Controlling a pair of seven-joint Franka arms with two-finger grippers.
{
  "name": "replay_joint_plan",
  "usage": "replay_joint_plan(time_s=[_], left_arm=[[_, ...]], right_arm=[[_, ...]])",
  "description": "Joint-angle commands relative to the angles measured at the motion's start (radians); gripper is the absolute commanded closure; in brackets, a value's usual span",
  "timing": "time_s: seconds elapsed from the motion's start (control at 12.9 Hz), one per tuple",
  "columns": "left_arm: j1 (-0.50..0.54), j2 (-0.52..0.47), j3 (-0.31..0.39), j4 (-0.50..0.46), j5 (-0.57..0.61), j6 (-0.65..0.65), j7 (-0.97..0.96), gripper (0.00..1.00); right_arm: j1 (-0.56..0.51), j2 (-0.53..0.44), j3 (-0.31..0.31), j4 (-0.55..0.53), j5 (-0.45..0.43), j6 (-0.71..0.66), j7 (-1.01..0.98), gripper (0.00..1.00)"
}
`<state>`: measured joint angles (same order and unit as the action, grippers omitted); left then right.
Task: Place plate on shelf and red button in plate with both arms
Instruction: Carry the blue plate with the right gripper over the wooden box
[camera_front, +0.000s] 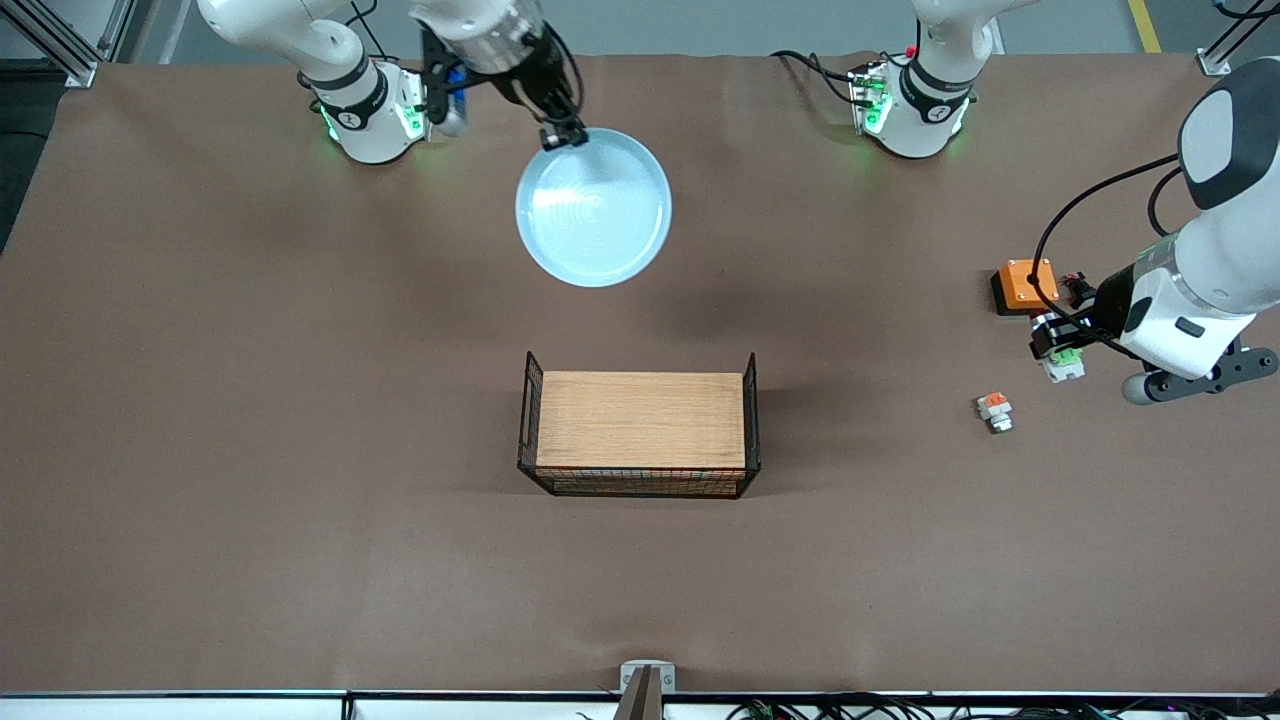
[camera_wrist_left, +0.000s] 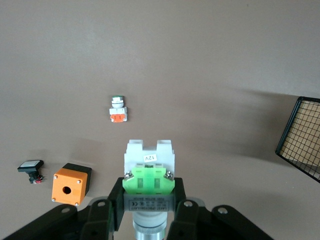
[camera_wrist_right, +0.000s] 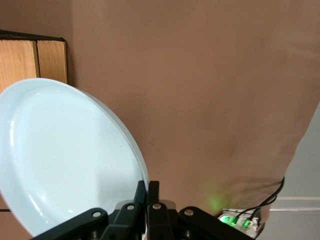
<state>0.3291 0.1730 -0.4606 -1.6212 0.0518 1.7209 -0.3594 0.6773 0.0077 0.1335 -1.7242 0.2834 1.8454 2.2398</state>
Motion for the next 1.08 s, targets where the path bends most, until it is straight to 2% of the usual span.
replay_joint_plan(time_s=[0.0,0.39,1.0], left_arm=[[-0.001,-0.01,-0.003,0.007,-0.004,-0.011,-0.016,0.99],[-0.004,0.011,-0.003,0.023,0.0,0.003,-0.016,0.99],[-0.005,0.026,-0.003,0.027,0.0,0.028,-0.016,0.99]], right_arm=[[0.063,0.179,-0.011,0.194,-0.088,-0.015,0.127,1.0],[0.076,0.317,-0.014,0.264,-0.173,0.04,0.116,1.0],[0.027,0.44,-0.02,0.318,-0.184,0.161,0.058,1.0]])
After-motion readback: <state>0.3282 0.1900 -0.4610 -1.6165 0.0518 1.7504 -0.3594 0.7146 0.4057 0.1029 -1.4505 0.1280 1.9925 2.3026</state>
